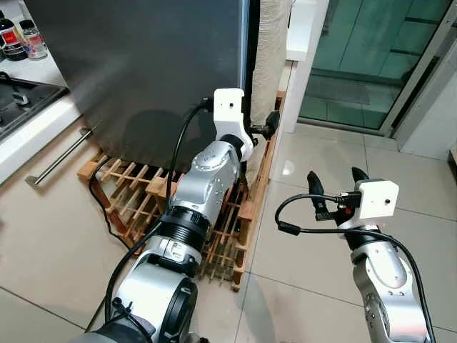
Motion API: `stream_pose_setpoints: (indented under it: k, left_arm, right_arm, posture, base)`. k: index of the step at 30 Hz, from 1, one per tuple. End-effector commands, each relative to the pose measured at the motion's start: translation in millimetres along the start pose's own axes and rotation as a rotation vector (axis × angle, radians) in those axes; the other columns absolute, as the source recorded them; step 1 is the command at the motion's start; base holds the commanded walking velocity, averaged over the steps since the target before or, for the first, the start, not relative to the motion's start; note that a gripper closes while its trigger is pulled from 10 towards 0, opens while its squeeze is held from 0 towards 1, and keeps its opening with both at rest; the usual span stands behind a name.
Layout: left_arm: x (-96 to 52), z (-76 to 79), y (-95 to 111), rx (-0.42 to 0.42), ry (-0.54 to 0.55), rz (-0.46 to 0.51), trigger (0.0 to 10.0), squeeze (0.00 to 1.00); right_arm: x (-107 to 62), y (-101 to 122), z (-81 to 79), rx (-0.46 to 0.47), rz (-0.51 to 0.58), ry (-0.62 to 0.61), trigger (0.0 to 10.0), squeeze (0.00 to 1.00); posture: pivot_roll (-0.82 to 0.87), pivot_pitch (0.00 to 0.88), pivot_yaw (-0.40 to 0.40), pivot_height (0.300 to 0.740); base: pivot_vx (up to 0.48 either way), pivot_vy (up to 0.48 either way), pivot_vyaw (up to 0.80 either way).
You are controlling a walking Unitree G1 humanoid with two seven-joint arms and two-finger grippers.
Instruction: Restocking fridge
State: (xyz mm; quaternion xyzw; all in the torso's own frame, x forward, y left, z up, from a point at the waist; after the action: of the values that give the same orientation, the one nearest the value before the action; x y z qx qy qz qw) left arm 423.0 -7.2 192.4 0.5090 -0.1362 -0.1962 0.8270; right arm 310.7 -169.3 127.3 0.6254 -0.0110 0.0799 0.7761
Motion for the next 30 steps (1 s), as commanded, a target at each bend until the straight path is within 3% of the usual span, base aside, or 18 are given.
stream_pose_setpoints:
  k: [1,15,16,17,19,21,25,30]
  left_arm:
    - [11.8,94.8,-1,-0.061,-0.234,0.004,10.0,0.0]
    - [11.8,94.8,-1,-0.061,-0.234,0.004,10.0,0.0]
    - [12.3,98.5,-1,-0.076,-0.255,0.0,10.0,0.0]
    - [2.3,127.3,-8,-0.138,-0.428,-0.043,10.0,0.0]
    - [-14.1,155.2,-14,-0.206,-0.623,-0.093,10.0,0.0]
    - [-17.9,159.5,-16,-0.218,-0.659,-0.103,10.0,0.0]
    - [-16.3,149.8,-20,-0.203,-0.625,-0.112,10.0,0.0]
    - [-19.1,152.1,-21,-0.213,-0.647,-0.12,10.0,0.0]
  right_arm:
    - [2.3,3,-0.7,0.005,0.004,0.005,10.0,0.0]
    - [2.3,3,-0.7,0.005,0.004,0.005,10.0,0.0]
    - [2.1,3,-1.2,0.005,0.002,0.005,10.0,0.0]
    - [2.2,1,-0.7,0.006,-0.003,0.0,10.0,0.0]
    - [2.9,-1,-0.8,0.007,-0.01,-0.004,10.0,0.0]
    - [3.1,-1,-1.0,0.008,-0.011,-0.004,10.0,0.0]
    - [4.1,-2,-2.8,0.01,-0.013,0.003,10.0,0.0]
    - [4.6,-2,-2.9,0.009,-0.013,0.007,10.0,0.0]
  posture:
    - [-0.16,0.0,0.062,0.74]
    - [-0.16,0.0,0.062,0.74]
    - [-0.16,0.0,0.064,0.74]
    - [-0.17,0.0,0.073,0.74]
    - [-0.17,0.0,0.07,0.74]
    - [-0.17,0.0,0.07,0.74]
    - [-0.16,0.0,0.067,0.74]
    - [-0.16,0.0,0.067,0.74]
  base:
    - [0.0,0.0,0.0]
    - [0.0,0.0,0.0]
    - [0.0,0.0,0.0]
    - [0.0,0.0,0.0]
    - [0.0,0.0,0.0]
    - [0.0,0.0,0.0]
    - [0.0,0.0,0.0]
    - [0.0,0.0,0.0]
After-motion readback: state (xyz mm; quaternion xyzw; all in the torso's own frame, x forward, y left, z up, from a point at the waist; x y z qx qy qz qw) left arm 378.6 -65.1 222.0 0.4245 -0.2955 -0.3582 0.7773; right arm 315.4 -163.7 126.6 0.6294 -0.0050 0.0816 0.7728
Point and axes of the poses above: a point about 5 cm out from each wrist's last joint towards the gripper, its own x axis pointing out of the wrist towards the gripper, its own y axis along the axis of the wrist's last joint, z = x × y, the point moved 6 cm from there along x, pointing out of the wrist towards the gripper, and after that the axes turned 11 degrees about -x, right-handed, at the moved point
